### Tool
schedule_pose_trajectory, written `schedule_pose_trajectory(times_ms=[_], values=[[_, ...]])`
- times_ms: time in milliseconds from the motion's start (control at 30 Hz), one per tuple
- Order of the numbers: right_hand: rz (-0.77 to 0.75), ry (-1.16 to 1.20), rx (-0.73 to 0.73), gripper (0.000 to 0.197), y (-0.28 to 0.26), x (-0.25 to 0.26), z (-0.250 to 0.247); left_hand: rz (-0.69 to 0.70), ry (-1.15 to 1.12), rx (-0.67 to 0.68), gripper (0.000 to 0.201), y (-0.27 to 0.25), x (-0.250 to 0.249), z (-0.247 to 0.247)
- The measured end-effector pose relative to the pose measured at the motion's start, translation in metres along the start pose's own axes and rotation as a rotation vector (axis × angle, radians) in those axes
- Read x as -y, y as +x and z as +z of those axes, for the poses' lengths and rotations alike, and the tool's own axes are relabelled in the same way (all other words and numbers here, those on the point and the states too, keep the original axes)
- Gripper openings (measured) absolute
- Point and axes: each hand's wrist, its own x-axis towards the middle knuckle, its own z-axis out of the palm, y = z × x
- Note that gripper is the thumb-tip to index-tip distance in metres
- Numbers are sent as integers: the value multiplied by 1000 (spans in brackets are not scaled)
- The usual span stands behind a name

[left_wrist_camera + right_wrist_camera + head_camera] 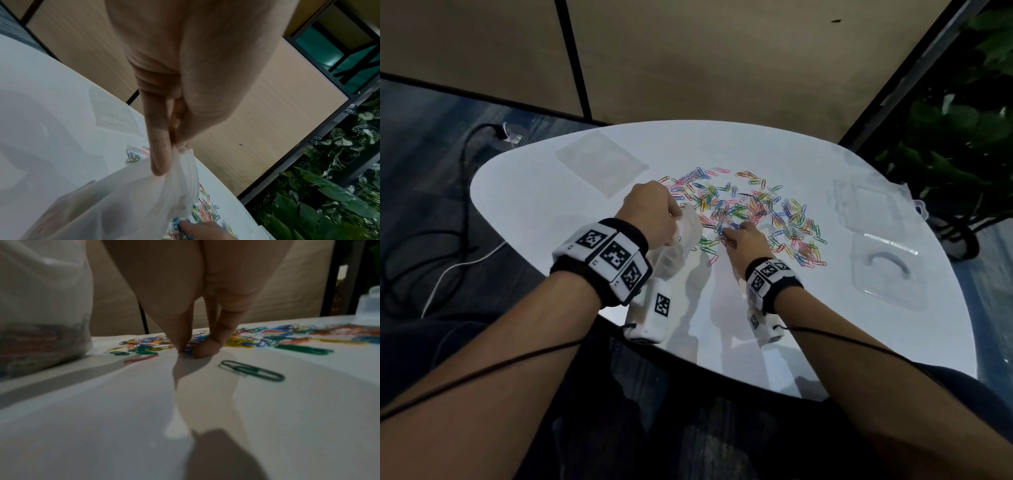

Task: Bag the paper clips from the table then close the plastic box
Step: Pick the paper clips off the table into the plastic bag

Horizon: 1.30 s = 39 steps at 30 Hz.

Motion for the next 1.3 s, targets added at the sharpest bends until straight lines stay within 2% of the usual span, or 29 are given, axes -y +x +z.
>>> schedule_pose_trajectory(times_ms=[100, 233, 333, 400, 533, 667, 833, 900, 967, 1033, 1133, 1233, 1300], values=[[-32, -55, -6, 26, 1, -4, -3, -12, 2, 4, 24, 2, 0, 1], [41, 21, -4, 20, 0, -17, -22, -15, 6, 14, 23, 2, -3, 3], [229, 308, -63, 17, -3, -28, -44, -23, 0, 18, 23, 1, -5, 3], [289, 551, -92, 16, -5, -27, -61, -31, -9, 25, 23, 1, -5, 3], [255, 1150, -62, 17, -20, -1, -103, -29, -35, 35, 24, -2, -10, 7], [182, 1349, 62, 13, -44, 28, -118, 23, -16, 47, 26, -9, -17, 12], [193, 1274, 251, 10, -46, 54, -102, 69, -3, 39, 26, -17, -20, 18], [129, 1162, 343, 13, -45, 61, -93, 96, 28, 54, 27, -18, -21, 17], [74, 1003, 327, 21, -43, 61, -84, 123, 49, 59, 25, -18, -21, 17], [23, 835, 248, 19, -41, 60, -77, 129, 51, 46, 23, -17, -20, 17], [-199, 493, 146, 10, -39, 65, -72, 144, 85, 31, 25, -16, -19, 18], [-365, 284, 183, 18, -39, 69, -73, 151, 90, 27, 26, -16, -18, 16], [-387, 302, 255, 19, -37, 67, -78, 152, 94, 21, 25, -16, -17, 15]])
